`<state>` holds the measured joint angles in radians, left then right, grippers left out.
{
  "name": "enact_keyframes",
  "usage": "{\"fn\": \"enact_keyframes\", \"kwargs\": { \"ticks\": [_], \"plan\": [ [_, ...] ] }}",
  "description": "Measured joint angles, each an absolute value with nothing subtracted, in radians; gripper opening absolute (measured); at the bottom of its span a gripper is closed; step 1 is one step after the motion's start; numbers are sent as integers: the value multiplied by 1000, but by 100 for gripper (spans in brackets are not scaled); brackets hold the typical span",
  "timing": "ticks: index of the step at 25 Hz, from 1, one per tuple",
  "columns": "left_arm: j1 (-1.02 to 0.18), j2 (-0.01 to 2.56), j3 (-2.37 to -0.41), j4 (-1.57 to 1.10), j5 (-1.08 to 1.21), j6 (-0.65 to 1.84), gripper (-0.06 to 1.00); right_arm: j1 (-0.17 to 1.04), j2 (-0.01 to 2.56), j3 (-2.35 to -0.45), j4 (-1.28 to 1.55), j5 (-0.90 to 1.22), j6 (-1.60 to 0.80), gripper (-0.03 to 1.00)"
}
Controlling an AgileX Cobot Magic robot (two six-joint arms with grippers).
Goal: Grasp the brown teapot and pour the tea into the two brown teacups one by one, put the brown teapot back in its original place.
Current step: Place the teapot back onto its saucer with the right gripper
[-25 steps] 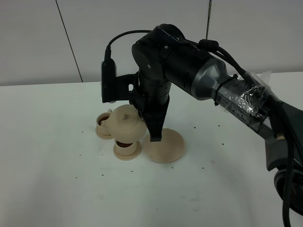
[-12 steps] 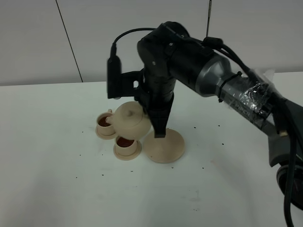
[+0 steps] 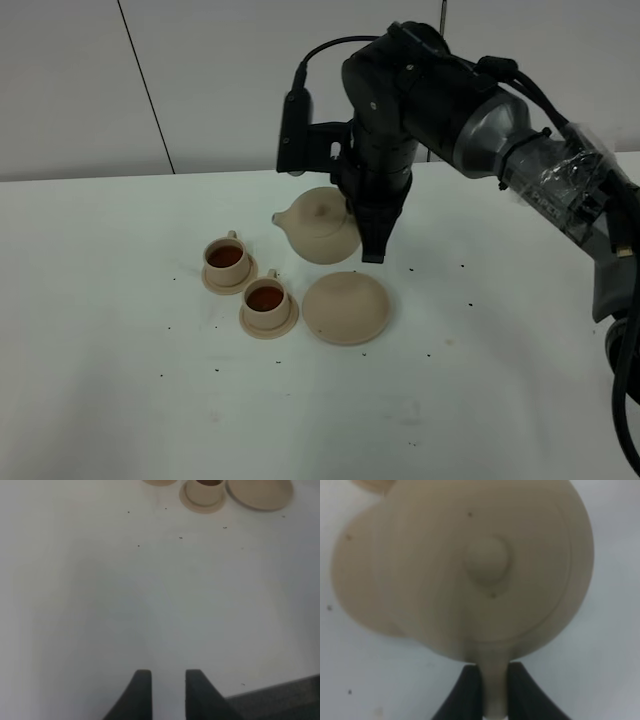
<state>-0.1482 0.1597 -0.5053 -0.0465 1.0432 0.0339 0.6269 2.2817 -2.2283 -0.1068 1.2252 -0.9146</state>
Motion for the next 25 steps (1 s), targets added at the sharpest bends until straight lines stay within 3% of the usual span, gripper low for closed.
{"fn": "enact_keyframes", "kwargs": {
  "ticks": [25],
  "plan": [
    [-148, 160, -505, -47, 1043, 34, 24, 625, 2264, -2015, -73, 1172, -891, 10]
  ]
}}
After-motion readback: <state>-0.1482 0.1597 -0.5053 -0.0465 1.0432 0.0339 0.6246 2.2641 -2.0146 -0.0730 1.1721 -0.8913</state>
